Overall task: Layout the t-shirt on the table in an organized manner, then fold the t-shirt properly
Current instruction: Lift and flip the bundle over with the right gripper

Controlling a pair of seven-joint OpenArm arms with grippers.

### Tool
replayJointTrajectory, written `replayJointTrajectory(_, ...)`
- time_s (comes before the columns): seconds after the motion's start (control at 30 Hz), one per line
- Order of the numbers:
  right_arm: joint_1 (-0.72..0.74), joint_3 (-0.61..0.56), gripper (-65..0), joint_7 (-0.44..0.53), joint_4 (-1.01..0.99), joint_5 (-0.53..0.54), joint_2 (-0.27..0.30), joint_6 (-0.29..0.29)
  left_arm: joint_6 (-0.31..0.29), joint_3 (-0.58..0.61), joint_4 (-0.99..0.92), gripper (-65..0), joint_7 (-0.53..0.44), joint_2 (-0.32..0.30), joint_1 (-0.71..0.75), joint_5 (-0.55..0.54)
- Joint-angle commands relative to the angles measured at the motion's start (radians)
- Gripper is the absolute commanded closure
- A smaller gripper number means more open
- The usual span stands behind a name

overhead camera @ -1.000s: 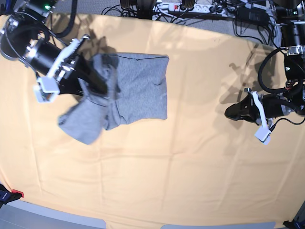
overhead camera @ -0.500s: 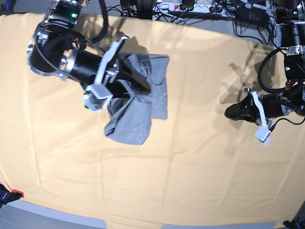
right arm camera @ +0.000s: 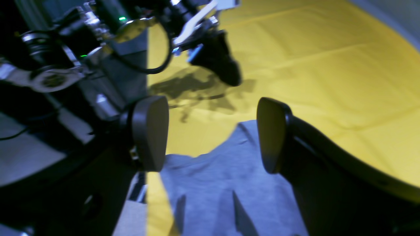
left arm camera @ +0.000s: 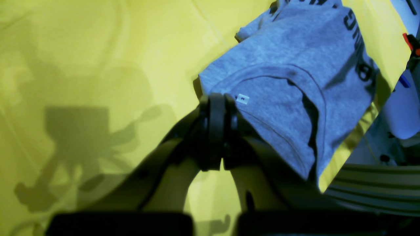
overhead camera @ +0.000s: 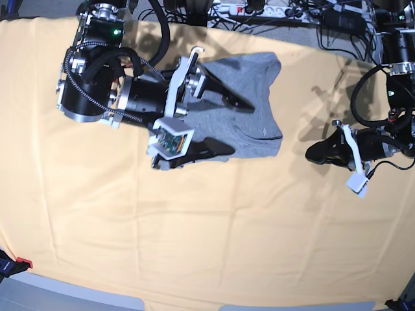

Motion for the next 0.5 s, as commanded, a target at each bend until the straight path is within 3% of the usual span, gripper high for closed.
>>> replayJointTrajectory(0.0, 0.015, 0.018, -43.6, 0.023, 0.016, 0.004, 0.005, 0.002, -0.005, -0.008, 0.014, 0.0, -0.012, -0.02, -0.019, -0.024)
replayJointTrajectory(0.07, 0.014, 0.058, -42.5, 0.027, 0.016, -0.014, 0.023, 0.002, -0.005, -0.007, 0.014, 0.0, -0.001, -0.02, -0.019, -0.032)
replayJointTrajectory(0.1, 0.015, 0.077, -38.7, 0.027, 0.014, -0.023, 0.032, 0.002, -0.005, -0.007, 0.014, 0.0, 0.008, -0.02, -0.019, -0.055)
replayJointTrajectory(0.13, 0.015, 0.094, -31.7, 0.031, 0.011, -0.035, 0.04, 0.002, -0.005, -0.007, 0.014, 0.0, 0.024, -0.02, -0.019, -0.09)
replayJointTrajectory(0.23, 0.015, 0.121, 0.0, 0.072, -0.015, -0.091, 0.069, 0.002, -0.005, -0.006, 0.016, 0.0, 0.061, -0.019, -0.019, -0.208)
replayJointTrajectory(0.37, 0.031, 0.119, 0.0, 0.15, -0.114, -0.176, 0.138, 0.002, -0.005, 0.028, 0.053, 0.0, 0.061, -0.014, -0.019, -0.208)
replayJointTrajectory(0.47, 0.101, 0.117, 0.0, 0.15, -0.237, -0.177, 0.176, 0.002, -0.005, 0.1, 0.121, 0.0, 0.061, -0.014, -0.019, -0.208)
